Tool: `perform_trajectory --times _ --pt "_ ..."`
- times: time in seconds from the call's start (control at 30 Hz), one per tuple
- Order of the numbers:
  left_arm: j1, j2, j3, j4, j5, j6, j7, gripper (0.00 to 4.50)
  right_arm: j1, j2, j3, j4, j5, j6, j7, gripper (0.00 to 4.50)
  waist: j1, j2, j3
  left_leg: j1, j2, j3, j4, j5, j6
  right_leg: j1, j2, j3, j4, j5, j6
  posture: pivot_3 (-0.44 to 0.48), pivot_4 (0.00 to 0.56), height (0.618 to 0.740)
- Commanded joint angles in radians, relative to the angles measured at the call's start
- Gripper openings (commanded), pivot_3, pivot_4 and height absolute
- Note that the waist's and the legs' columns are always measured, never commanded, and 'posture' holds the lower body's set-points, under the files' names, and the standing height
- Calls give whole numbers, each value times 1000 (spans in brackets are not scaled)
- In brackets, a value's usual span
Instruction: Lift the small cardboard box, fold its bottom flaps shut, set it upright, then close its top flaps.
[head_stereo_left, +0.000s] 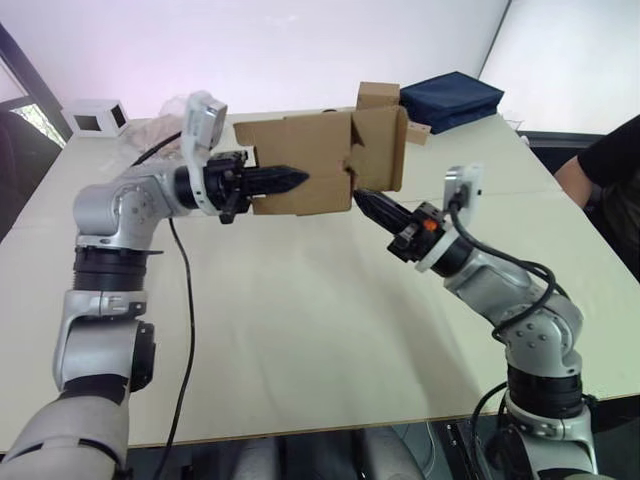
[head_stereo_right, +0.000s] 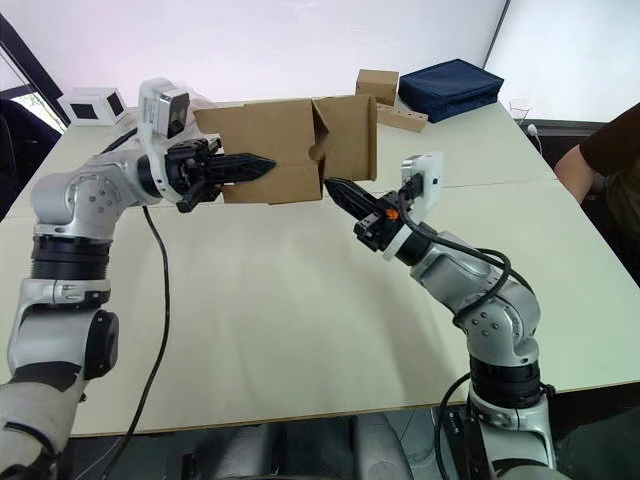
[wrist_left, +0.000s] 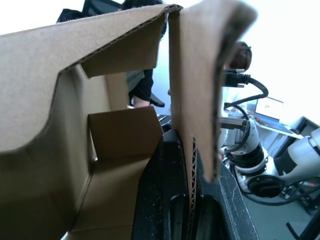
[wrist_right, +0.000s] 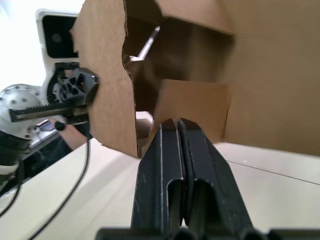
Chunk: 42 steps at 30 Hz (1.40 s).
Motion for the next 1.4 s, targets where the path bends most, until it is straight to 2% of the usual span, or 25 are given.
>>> perform_trajectory --times 0.03,0.5,0.57,0.7,0.9,1.1,1.33,1.4 --pt "0 1 18 -40 -26 1 2 0 -35 26 6 -11 7 -21 9 10 0 0 0 0 0 0 0 0 0 0 0 0 0 0 0 0 150 740" --pt "4 4 29 -40 -36 2 12 0 -23 16 18 -32 23 2 25 10 0 0 0 0 0 0 0 0 0 0 0 0 0 0 0 0 150 740" --pt "1 10 32 -37 -37 1 8 0 -19 -17 -22 -36 66 21 41 10 1 0 0 0 0 0 0 0 0 0 0 0 0 0 0 0 150 740" --pt "-3 24 36 -40 -43 6 0 0 -7 -129 -153 -16 266 101 92 10 4 0 0 0 0 0 0 -1 1 0 -1 0 0 0 0 0 150 740" --pt "3 41 25 -62 -56 16 -12 0 -5 -204 -221 26 362 128 98 10 0 0 0 0 0 0 0 -2 3 0 0 0 0 0 0 0 150 740" --pt "13 54 27 -101 -70 42 -15 0 -29 -172 -319 175 367 41 52 10 3 0 0 0 0 0 0 -2 3 0 0 0 0 0 0 0 150 740" --pt "21 67 34 -152 -103 73 2 0 -89 -97 -297 323 248 -66 37 10 -1 0 0 0 0 1 0 -1 1 0 0 0 0 0 0 0 150 740" --pt "21 68 36 -157 -107 76 7 0 -101 -69 -293 335 245 -78 42 500 -1 1 0 0 0 1 0 0 0 0 0 0 0 0 0 0 150 740"
